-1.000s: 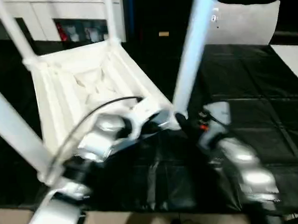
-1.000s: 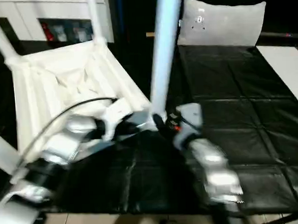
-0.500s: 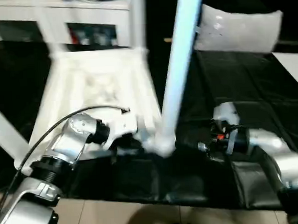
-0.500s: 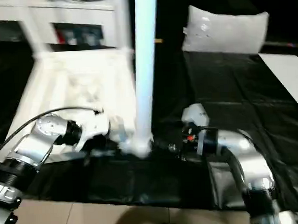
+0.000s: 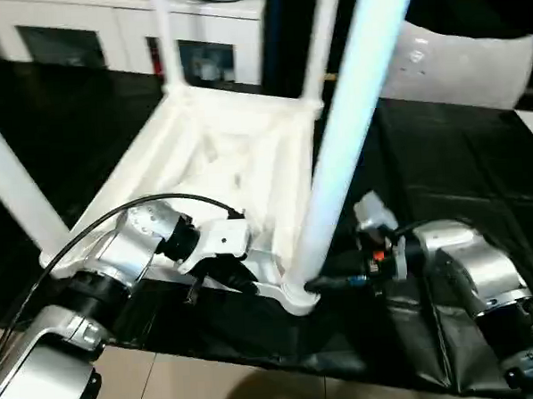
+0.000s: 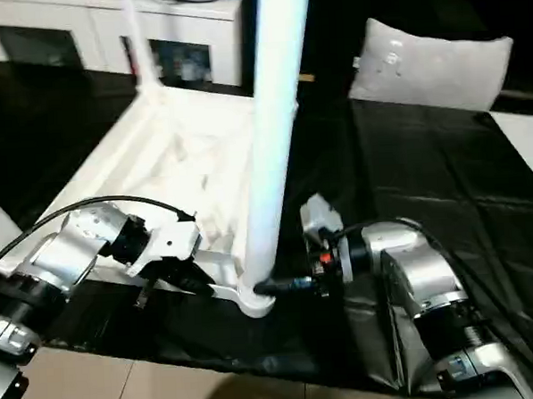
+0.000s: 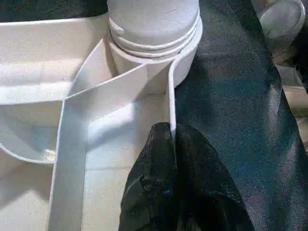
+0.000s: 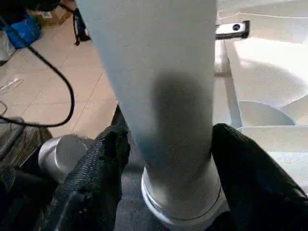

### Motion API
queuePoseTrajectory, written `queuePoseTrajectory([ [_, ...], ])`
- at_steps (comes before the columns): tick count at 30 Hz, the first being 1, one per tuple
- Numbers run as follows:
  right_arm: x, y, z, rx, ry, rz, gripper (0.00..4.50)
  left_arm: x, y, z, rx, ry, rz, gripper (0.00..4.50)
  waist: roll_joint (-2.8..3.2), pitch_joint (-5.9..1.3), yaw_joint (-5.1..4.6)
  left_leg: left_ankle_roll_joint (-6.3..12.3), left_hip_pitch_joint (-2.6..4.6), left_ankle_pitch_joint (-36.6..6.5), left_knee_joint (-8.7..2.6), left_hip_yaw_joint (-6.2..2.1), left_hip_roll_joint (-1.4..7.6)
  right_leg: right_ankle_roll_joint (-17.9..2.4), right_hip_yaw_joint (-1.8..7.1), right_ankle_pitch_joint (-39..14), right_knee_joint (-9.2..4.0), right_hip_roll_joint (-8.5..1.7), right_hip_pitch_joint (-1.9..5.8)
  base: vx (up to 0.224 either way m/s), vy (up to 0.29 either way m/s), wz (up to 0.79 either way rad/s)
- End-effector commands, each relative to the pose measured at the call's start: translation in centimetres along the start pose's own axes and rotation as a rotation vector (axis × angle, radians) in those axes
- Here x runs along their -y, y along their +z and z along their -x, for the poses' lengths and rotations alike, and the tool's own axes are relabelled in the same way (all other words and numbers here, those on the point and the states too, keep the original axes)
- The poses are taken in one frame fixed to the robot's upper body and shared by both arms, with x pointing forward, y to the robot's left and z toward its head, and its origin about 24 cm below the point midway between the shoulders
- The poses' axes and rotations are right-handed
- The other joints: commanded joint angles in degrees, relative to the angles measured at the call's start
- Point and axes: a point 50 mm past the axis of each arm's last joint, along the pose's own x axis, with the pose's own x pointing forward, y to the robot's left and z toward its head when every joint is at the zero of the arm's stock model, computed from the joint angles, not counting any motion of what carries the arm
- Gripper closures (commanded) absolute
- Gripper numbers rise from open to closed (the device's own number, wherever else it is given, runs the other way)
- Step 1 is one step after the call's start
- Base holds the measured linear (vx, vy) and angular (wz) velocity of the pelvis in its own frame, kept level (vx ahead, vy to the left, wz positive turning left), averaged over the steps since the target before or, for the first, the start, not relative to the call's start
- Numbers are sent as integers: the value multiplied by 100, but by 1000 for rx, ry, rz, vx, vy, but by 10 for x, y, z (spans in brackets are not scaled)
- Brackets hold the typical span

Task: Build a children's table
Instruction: Rotate leg to tighten

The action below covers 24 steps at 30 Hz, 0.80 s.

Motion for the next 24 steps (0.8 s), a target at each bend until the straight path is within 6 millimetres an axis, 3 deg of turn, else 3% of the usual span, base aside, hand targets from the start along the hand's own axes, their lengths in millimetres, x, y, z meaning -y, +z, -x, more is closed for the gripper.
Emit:
queuePoseTrajectory([
  [1, 0, 0, 3, -18, 25, 0, 201, -1, 5, -4, -35, -55, -50, 450, -10, -431, -25, 377, -73, -518, -396, 193, 33, -1029, 277, -1644, -323, -179, 481, 0, 0, 0],
  [8, -3, 0, 1, 3, 51, -25, 251, -4, 1, 0, -27, -19, -23, 450, -3, -425, -15, 326, -73, -597, -407, 187, 40, -966, 274, -1735, -336, -170, 481, 0, 0, 0],
  [14, -9, -4, -12, 102, -49, -114, 258, -9, 4, -4, 61, 119, 107, 450, 9, -414, -11, 231, -79, -606, -427, 188, 43, -902, 281, -1816, -344, -174, 489, 0, 0, 0],
  [15, -9, -9, -21, 106, -180, -120, 259, -10, 9, -10, 114, 164, 166, 450, 8, -397, -17, 186, -73, -728, -438, 184, 41, -833, 273, -2015, -373, -172, 473, 0, 0, 0],
  [16, -9, -9, -21, 106, -180, -120, 259, -10, 9, -10, 114, 164, 166, 450, 20, -383, -29, 113, -72, -845, -449, 182, 33, -731, 262, -2255, -408, -177, 468, 0, 0, 0],
  [18, -8, -14, -27, 103, -281, -131, 259, -12, 14, -15, 143, 204, 207, 450, -9, -363, -71, 52, -88, -1004, -461, 174, 0, -475, 223, -2797, -476, -168, 469, 0, 0, 0],
  [21, -5, -20, -37, 118, -471, -186, 261, -16, 24, -25, 179, 264, 252, 450, 6, -336, -202, 31, -93, -1238, -439, 165, -53, -108, 154, -3458, -618, -149, 438, 0, 0, 0],
  [23, -1, -20, -45, 150, -622, -238, 262, -24, 32, -34, 201, 334, 286, 450, 8, -323, -292, 16, -112, -1331, -421, 157, -78, 28, 106, -3677, -682, -136, 422, 0, 0, 0],
  [24, 1, -20, -49, 162, -688, -260, 262, -29, 37, -37, 211, 371, 302, 450, 36, -337, -330, 24, -82, -1379, -410, 152, -84, 73, 63, -3751, -735, -140, 404, 0, 0, 0],
])
